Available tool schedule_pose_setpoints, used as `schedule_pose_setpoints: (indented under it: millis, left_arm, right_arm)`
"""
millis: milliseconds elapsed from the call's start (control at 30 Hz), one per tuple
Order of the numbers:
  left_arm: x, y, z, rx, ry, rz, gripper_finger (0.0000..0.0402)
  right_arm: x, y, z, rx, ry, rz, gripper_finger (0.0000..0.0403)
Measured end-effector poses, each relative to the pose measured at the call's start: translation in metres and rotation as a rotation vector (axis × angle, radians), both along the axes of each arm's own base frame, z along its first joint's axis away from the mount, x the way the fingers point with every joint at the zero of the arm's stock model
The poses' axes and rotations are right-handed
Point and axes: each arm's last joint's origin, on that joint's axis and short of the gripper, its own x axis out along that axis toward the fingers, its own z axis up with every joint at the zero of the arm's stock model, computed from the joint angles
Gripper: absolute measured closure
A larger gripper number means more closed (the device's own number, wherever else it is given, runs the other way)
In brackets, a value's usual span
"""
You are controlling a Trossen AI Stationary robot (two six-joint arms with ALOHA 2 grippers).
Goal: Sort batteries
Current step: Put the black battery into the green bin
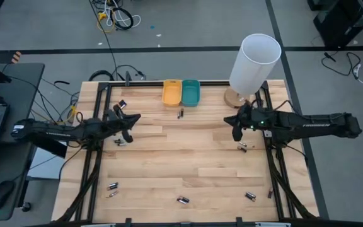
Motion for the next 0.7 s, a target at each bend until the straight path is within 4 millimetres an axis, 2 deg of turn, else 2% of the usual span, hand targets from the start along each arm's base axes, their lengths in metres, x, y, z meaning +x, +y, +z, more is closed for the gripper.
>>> schedule_pose_setpoints:
  millis: [200,400,533,700]
  left_arm:
    - [0.007,0.0,-0.009,-0.062,0.055,-0.008,0.0345]
    - [0.014,-0.001,-0.02,-0.097,0.144,-0.019,0.0331]
    - [0.019,-0.004,-0.031,-0.179,0.213,-0.131,0.0318]
    - [0.025,-0.013,-0.042,-0.246,0.281,-0.232,0.0303]
  right_arm:
    - [0.015,-0.002,0.001,0.045,0.156,0.067,0.0363]
    - [0.034,-0.006,-0.003,0.101,0.424,0.015,0.0333]
    - [0.042,-0.007,-0.009,0.165,0.595,-0.032,0.0315]
    - [0.042,-0.001,-0.022,0.23,0.844,-0.083,0.0304]
